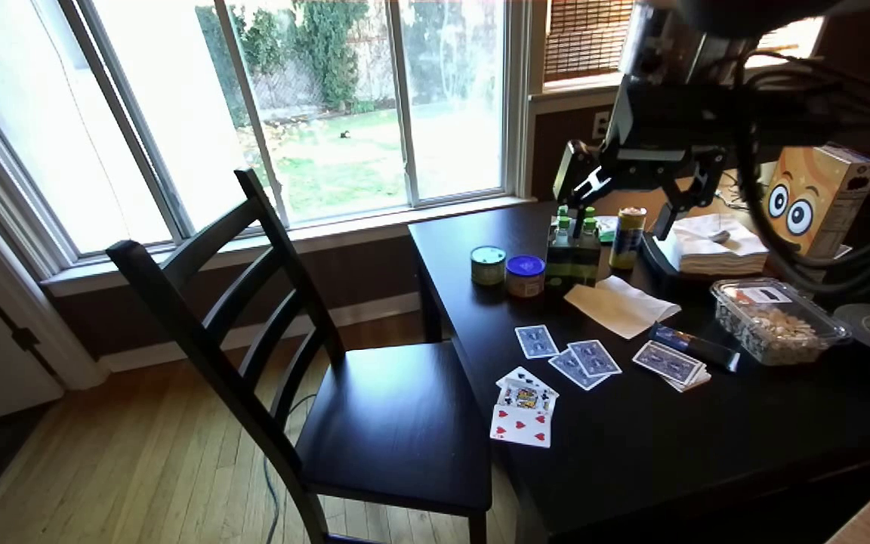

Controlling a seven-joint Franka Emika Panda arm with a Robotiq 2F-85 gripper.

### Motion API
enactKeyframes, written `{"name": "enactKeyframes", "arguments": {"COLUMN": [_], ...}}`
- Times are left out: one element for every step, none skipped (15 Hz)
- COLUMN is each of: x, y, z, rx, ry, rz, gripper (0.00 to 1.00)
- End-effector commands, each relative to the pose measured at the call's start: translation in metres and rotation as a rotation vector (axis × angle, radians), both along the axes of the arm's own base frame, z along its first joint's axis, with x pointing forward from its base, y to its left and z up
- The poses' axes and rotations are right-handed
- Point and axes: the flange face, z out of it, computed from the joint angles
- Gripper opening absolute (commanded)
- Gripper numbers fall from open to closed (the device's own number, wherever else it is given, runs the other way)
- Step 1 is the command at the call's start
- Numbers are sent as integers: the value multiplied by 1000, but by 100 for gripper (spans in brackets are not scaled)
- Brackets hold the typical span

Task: Put the packet on the plastic box

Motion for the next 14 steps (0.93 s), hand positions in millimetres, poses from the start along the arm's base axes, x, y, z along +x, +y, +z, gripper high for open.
{"name": "enactKeyframes", "arguments": {"x": [38, 43, 50, 53, 54, 54, 54, 56, 58, 59, 62, 66, 67, 69], "y": [-33, -42, -50, -59, -69, -77, -85, -94, -102, -111, -116, -119, -121, -121], "z": [-55, -69, -83, -92, -101, -110, -113, -118, -121, -126, -134, -144, -155, -165], "rx": [-73, -96, -111, -133, -160, -190, -229, -269, -306, -343, -370, -380, -392, -392], "ry": [28, 31, 26, 24, 29, 37, 45, 62, 74, 84, 101, 103, 119, 128], "rz": [-156, -200, -247, -294, -337, -378, -418, -457, -500, -537, -566, -582, -590, -588], "gripper": [100, 100, 100, 100, 100, 100, 100, 100, 100, 100, 100, 100, 100, 100]}}
